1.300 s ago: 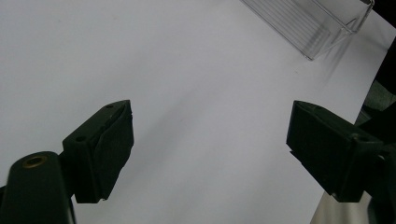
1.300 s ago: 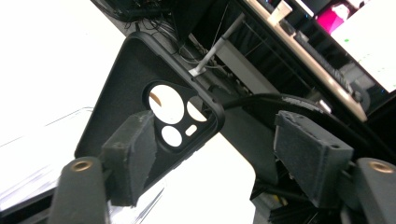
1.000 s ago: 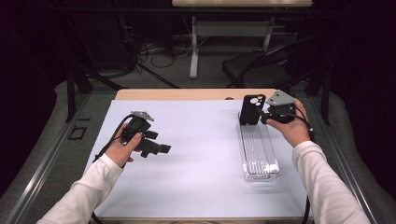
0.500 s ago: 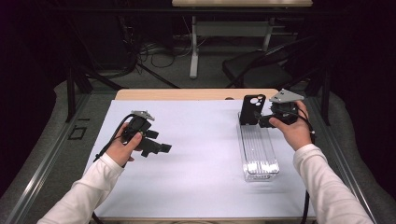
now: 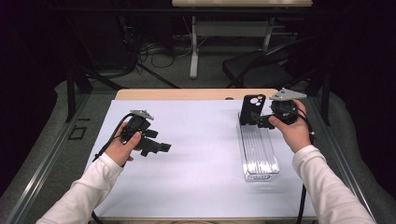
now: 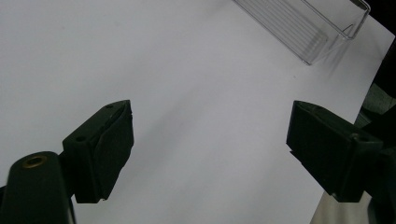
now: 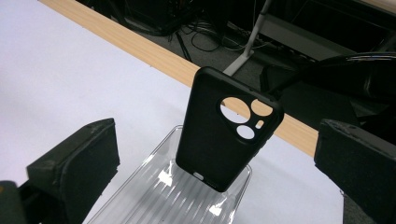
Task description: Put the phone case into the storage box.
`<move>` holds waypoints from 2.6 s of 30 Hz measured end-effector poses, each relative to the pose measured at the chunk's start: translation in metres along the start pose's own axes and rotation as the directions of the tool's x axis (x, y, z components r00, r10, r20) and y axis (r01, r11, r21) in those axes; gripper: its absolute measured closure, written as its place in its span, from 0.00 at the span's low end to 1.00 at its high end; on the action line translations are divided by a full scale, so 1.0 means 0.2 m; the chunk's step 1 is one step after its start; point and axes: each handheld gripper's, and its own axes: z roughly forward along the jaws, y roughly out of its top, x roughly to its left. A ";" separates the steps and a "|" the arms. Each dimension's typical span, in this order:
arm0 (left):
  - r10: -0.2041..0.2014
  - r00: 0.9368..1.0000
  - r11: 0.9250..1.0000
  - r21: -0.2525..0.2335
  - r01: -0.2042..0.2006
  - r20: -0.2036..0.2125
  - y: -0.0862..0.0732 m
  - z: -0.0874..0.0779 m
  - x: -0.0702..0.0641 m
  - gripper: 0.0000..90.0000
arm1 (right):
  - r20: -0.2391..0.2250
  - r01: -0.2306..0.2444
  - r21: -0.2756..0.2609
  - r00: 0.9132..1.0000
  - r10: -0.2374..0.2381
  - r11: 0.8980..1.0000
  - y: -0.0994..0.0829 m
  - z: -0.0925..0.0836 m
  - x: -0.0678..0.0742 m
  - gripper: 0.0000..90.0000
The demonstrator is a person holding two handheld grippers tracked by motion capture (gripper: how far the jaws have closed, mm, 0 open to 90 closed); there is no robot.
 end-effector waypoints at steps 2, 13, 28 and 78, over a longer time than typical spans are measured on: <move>-0.003 1.000 1.000 -0.001 0.003 -0.004 0.00 0.00 0.00 0.17 | 0.003 -0.004 0.005 1.000 0.004 1.000 0.00 0.00 0.01 0.00; -0.005 1.000 1.000 -0.004 0.005 -0.002 0.00 -0.01 0.00 0.17 | 0.006 -0.021 0.018 1.000 0.021 1.000 0.02 -0.03 0.03 0.00; 0.002 1.000 1.000 -0.021 -0.002 0.004 -0.01 -0.03 -0.02 0.17 | -0.048 -0.018 0.010 0.999 0.019 1.000 0.06 -0.13 0.16 0.00; -0.018 1.000 0.985 -0.174 0.015 -0.016 -0.18 -0.05 -0.11 0.17 | -0.337 -0.059 -0.013 0.940 0.051 0.998 -0.22 -0.11 0.80 0.00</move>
